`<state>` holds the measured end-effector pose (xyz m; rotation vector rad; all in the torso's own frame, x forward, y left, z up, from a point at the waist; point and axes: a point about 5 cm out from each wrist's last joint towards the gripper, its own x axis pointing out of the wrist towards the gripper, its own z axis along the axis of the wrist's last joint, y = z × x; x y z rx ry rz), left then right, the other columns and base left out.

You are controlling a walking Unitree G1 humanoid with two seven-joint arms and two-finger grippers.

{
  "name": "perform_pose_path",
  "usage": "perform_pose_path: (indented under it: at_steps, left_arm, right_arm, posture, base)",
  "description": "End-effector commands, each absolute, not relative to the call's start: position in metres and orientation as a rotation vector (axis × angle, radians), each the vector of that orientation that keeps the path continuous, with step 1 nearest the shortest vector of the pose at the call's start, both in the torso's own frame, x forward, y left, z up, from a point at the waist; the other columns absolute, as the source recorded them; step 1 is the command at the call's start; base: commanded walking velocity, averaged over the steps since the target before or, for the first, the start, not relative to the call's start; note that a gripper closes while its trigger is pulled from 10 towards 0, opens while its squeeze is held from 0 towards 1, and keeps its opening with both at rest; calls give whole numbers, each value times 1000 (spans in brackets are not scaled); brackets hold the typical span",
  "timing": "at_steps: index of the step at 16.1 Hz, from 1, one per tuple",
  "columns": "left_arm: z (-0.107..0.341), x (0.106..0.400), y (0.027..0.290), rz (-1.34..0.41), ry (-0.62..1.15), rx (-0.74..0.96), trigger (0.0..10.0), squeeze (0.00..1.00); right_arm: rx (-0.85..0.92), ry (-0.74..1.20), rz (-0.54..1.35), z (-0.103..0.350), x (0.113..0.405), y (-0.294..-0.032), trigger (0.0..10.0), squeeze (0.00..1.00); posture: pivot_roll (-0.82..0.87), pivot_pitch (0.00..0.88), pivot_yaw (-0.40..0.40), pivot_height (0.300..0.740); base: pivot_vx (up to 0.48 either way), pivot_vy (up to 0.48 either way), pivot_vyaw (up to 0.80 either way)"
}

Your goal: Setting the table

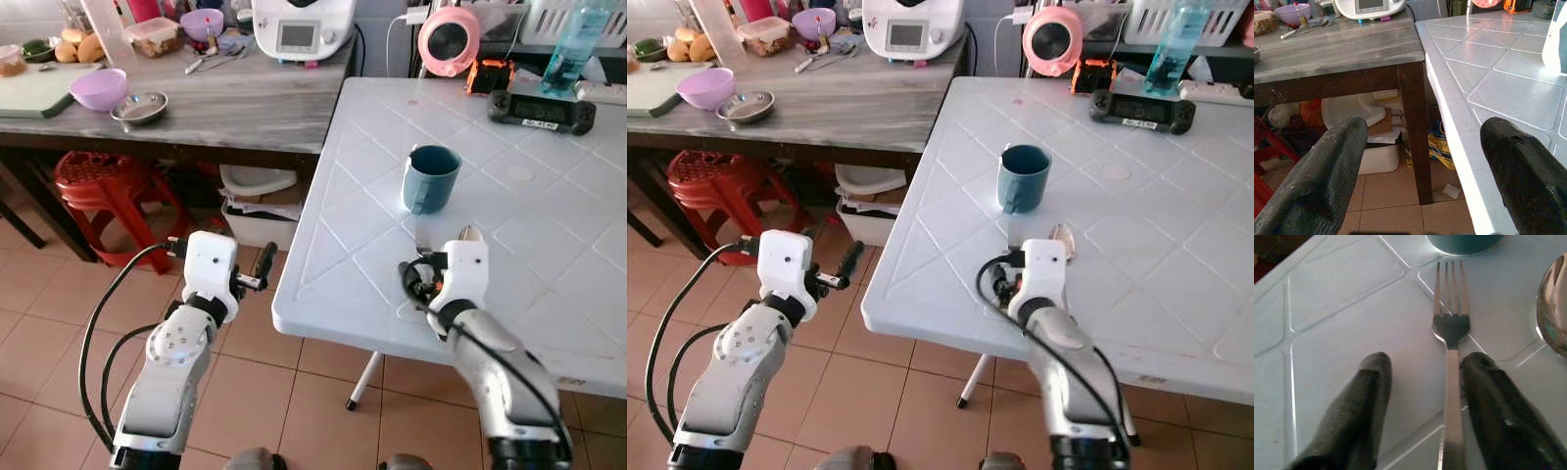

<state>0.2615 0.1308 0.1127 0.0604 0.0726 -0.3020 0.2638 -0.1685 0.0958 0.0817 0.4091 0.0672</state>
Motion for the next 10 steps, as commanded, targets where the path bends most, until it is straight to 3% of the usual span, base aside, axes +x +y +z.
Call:
perform_pose_path:
  at_steps: [1,10]
  left_arm:
    - [115,262,133,-309,75,74,10000,0]
    - [110,262,131,-332,121,82,10000,0]
  right_arm:
    - [91,530,42,77,259,-177,78,0]
    - [-3,664,80,65,257,-191,0,0]
  posture:
    - [-45,9,90,740]
    - [-47,6,89,740]
  base:
    - [0,0,0]
    - [0,0,0]
